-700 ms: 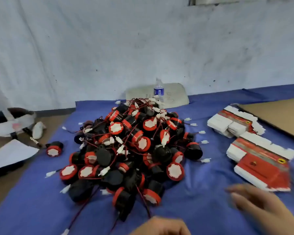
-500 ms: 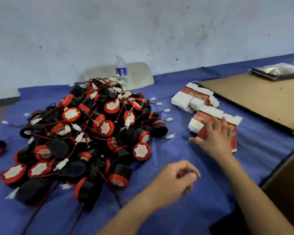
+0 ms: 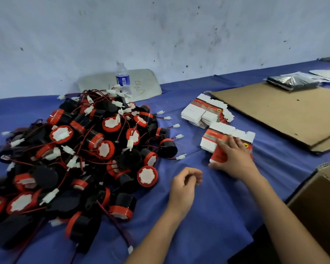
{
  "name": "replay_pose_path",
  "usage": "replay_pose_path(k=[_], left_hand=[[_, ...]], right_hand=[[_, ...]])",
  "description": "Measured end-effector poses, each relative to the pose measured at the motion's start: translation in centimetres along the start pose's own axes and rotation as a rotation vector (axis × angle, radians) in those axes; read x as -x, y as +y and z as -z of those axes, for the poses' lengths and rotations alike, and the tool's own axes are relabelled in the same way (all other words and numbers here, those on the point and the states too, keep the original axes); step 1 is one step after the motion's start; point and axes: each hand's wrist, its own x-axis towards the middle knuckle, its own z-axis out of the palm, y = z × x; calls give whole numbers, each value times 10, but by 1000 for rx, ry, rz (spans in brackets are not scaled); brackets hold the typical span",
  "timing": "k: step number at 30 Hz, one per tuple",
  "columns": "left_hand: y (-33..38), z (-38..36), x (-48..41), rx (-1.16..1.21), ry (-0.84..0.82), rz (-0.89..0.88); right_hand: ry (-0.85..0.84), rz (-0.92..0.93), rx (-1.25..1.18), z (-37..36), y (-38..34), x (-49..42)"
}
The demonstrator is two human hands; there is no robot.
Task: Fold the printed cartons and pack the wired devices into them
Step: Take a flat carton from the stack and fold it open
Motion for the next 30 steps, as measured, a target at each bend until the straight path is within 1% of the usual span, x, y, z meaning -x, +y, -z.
replay_pose_path(k=[1, 3, 5, 6, 8, 10, 11, 13, 16, 18, 21, 25, 30], left_hand=[[0, 0, 0, 17, -8, 4], [1, -2, 1, 8, -9, 14], [0, -9, -2, -91, 22, 7], [2, -16, -6, -173, 34, -20], [11, -31, -18, -307, 21, -132], [20, -48, -38, -436, -36, -224], [24, -55, -49, -523, -77, -232], [30, -65, -69, -695, -167, -198], [36, -82, -82, -846, -288, -169], [41, -94, -84, -878, -296, -134], [47, -106, -84, -956, -333, -71], [53, -109, -84, -965, -352, -99], [57, -99, -92, -859, -399, -111]], right_hand=[[32, -20, -67, 0, 4, 1], [196, -117, -250, -4, 12, 5], [348, -206, -489, -13, 16, 9], [385, -228, -600, -18, 17, 11], [434, -258, -741, -26, 15, 16], [485, -294, -822, -30, 13, 18], [499, -295, -826, -31, 14, 19], [519, -271, -821, -33, 17, 20], [547, -271, -957, -34, 19, 22], [563, -282, -999, -33, 21, 22], [541, -264, -1038, -34, 24, 22], [464, -201, -1038, -37, 22, 24], [400, -131, -1083, -40, 20, 24]])
